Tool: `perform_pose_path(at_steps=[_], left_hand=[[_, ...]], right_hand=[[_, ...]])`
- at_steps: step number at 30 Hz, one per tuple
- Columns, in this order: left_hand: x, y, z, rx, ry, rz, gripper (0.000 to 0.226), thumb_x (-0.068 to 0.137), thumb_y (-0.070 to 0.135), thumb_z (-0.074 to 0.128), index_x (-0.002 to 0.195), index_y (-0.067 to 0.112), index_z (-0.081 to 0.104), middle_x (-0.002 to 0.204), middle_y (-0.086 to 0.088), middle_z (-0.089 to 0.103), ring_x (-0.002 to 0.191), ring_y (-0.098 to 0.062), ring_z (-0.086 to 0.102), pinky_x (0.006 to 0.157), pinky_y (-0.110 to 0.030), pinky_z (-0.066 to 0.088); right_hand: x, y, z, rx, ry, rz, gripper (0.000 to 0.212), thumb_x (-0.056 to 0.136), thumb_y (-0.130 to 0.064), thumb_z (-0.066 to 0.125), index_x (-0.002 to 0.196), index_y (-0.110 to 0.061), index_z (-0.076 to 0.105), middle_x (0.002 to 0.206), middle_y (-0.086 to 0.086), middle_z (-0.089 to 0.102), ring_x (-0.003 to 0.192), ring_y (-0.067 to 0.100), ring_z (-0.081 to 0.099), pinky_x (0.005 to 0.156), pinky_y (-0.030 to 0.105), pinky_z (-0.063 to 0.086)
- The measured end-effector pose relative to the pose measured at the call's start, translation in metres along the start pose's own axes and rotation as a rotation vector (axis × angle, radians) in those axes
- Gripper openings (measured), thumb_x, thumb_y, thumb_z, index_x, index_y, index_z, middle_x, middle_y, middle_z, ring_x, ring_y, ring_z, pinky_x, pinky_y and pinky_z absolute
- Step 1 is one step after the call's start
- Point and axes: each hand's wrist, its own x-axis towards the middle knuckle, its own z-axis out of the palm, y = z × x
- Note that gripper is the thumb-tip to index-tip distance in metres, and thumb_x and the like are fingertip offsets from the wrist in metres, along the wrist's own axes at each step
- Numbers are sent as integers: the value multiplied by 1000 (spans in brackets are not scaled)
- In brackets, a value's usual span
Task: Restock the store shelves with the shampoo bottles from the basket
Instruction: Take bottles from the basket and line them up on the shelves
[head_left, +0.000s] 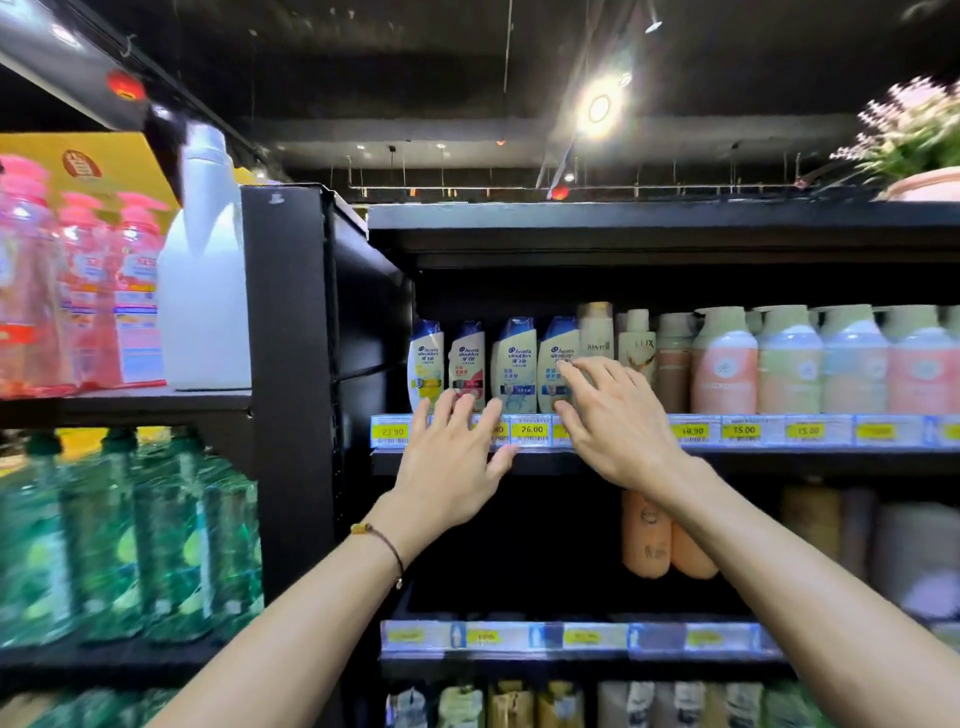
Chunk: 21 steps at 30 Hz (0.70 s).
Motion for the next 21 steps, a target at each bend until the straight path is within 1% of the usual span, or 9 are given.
perform_pose_path(at_steps=[3, 5, 8, 10, 12, 17, 19, 21], left_hand=[[-25, 2, -15, -53, 16, -58, 62, 102, 59, 29, 155, 28, 32, 160, -6, 37, 152, -32, 23, 122, -53, 17], [-51, 4, -21, -80, 10, -77, 62, 101, 59, 31, 154, 29, 35, 160, -6, 38, 152, -32, 24, 122, -54, 17], [-96, 1, -23, -84, -16, -78, 61, 99, 58, 33, 152, 28, 40, 157, -8, 43, 149, -32, 29, 119, -54, 21], [-128, -4, -21, -71, -50, -99, 60, 100, 57, 34, 151, 26, 42, 153, -9, 46, 146, -33, 33, 117, -53, 25], [-157, -9, -17, -55, -95, -122, 60, 101, 57, 32, 150, 25, 42, 151, -8, 47, 142, -33, 35, 115, -52, 27], [-221, -16, -8, -58, -206, -126, 59, 102, 56, 30, 151, 24, 38, 152, -8, 45, 143, -34, 33, 116, -54, 25], [-244, -15, -6, -45, -255, -135, 60, 102, 56, 30, 152, 23, 38, 153, -9, 43, 144, -35, 32, 117, -54, 24], [-270, -12, -3, -28, -296, -134, 61, 101, 59, 32, 150, 23, 39, 152, -10, 44, 143, -35, 33, 116, -54, 25]], right_hand=[[-40, -30, -17, -13, -38, -4, 54, 103, -41, 45, 149, -14, 45, 144, 9, 53, 137, 29, 44, 113, 41, 35], [-66, -49, -27, -35, -73, -11, 56, 103, -42, 44, 151, -12, 44, 147, 11, 51, 140, 30, 42, 115, 43, 32], [-101, -78, -36, -64, -157, -9, 59, 105, -45, 38, 156, -16, 36, 155, 8, 44, 146, 27, 35, 119, 41, 26], [-124, -96, -38, -41, -209, 6, 59, 106, -45, 35, 159, -18, 31, 160, 7, 38, 151, 25, 29, 121, 42, 22], [-149, -115, -37, -20, -242, 17, 60, 107, -44, 33, 160, -18, 28, 162, 7, 36, 152, 26, 27, 122, 42, 22], [-214, -150, -27, 16, -372, 63, 61, 107, -46, 29, 162, -20, 22, 165, 7, 30, 154, 24, 22, 124, 42, 18], [-233, -157, -24, 23, -424, 61, 61, 108, -45, 28, 163, -18, 19, 166, 9, 27, 155, 24, 19, 124, 41, 16], [-252, -164, -20, 24, -454, 41, 61, 108, -44, 28, 161, -15, 20, 165, 10, 29, 154, 24, 21, 123, 40, 18]])
